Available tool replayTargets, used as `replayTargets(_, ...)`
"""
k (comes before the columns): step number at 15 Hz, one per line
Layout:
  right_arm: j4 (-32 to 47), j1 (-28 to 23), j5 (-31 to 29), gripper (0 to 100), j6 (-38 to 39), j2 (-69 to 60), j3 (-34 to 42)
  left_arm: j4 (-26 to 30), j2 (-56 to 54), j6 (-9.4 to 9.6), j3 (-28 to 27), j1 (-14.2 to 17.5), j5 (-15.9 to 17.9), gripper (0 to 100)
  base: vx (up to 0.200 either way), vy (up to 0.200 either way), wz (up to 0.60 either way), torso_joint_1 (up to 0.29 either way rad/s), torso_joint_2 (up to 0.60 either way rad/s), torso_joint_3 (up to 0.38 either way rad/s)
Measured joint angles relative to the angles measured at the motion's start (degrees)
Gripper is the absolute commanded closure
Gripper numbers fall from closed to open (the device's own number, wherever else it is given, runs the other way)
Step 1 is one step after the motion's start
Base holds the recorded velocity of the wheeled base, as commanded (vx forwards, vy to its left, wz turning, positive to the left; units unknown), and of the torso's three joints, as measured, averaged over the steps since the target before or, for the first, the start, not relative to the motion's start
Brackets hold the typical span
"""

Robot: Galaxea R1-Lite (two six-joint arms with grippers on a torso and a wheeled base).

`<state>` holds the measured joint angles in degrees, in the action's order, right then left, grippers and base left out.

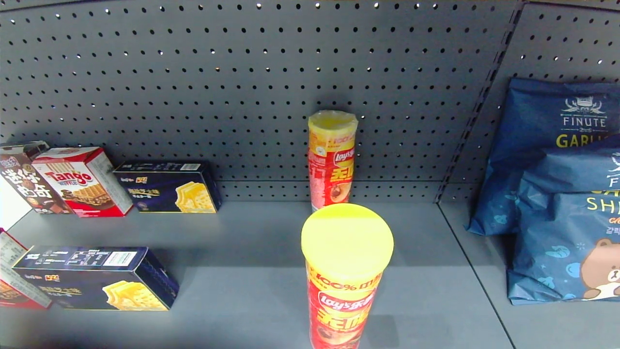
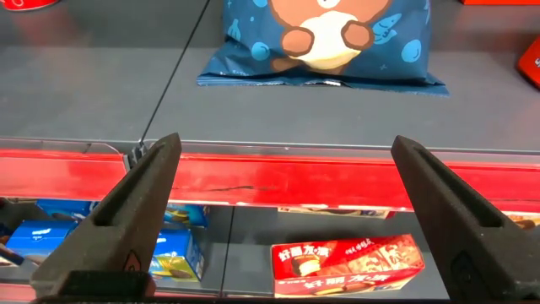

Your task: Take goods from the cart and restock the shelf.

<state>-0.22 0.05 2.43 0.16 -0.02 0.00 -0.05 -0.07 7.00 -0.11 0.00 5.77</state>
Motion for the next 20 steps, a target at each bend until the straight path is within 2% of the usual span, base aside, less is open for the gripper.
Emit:
replayTargets(2, 0.0, 0.0, 0.0, 0, 0.0, 0.0, 0.0, 0.2, 0.0, -1.17, 0.1, 0.0, 1.1, 0, 0.000, 0.000, 0.00, 0.000, 0.00, 0.000)
replayTargets(3, 0.0, 0.0, 0.0, 0, 0.0, 0.0, 0.0, 0.1, 0.0, -3.19, 0.1, 0.0, 1.2, 0, 0.000, 0.000, 0.00, 0.000, 0.00, 0.000)
replayTargets(4, 0.0, 0.0, 0.0, 0, 0.0, 0.0, 0.0, 0.2, 0.0, -4.40, 0.1, 0.0, 1.0, 0, 0.000, 0.000, 0.00, 0.000, 0.00, 0.000)
replayTargets(13, 0.0, 0.0, 0.0, 0, 0.0, 0.0, 0.0, 0.1, 0.0, -4.53, 0.1, 0.0, 1.2, 0, 0.000, 0.000, 0.00, 0.000, 0.00, 0.000)
replayTargets(15, 0.0, 0.0, 0.0, 0, 0.0, 0.0, 0.0, 0.1, 0.0, -4.38, 0.1, 0.0, 1.3, 0, -0.100, 0.000, 0.00, -0.006, 0.00, 0.001)
replayTargets(20, 0.0, 0.0, 0.0, 0, 0.0, 0.0, 0.0, 0.1, 0.0, -4.95, 0.1, 0.0, 0.9, 0, 0.000, 0.000, 0.00, 0.000, 0.00, 0.000)
